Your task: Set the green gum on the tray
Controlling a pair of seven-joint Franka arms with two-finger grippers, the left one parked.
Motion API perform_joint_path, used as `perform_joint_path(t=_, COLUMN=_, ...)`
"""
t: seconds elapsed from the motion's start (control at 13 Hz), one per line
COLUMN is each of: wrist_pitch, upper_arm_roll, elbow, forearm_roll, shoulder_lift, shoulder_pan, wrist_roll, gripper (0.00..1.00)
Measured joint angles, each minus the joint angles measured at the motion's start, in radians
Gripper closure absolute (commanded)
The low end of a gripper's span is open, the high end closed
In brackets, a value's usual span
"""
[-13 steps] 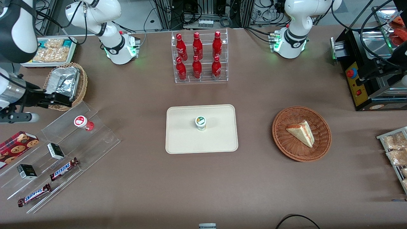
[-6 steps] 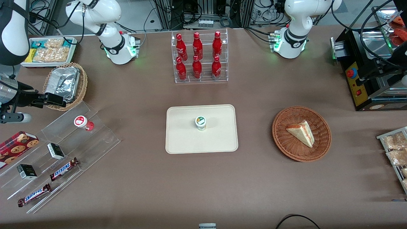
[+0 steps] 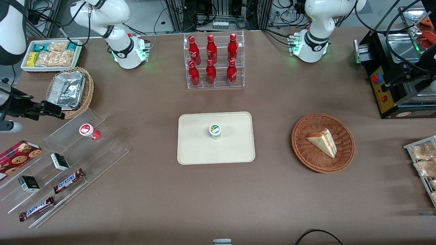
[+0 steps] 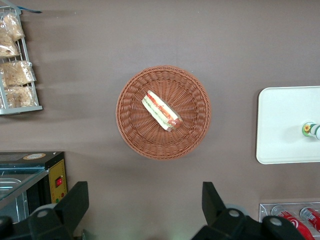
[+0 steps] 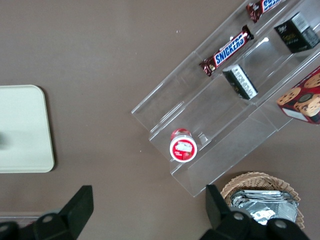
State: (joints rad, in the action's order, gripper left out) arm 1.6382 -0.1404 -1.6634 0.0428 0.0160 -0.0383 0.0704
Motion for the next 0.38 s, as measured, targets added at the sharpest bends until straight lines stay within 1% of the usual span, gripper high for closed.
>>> perform_joint_path(t=0.38, wrist_pitch=0.0, upper_arm_roll=-0.002, elbow=0.026, forearm_roll=0.0, shoulder_lift=-0.001, shoulder_pan=0.0, wrist_roll=0.0, gripper=0.0)
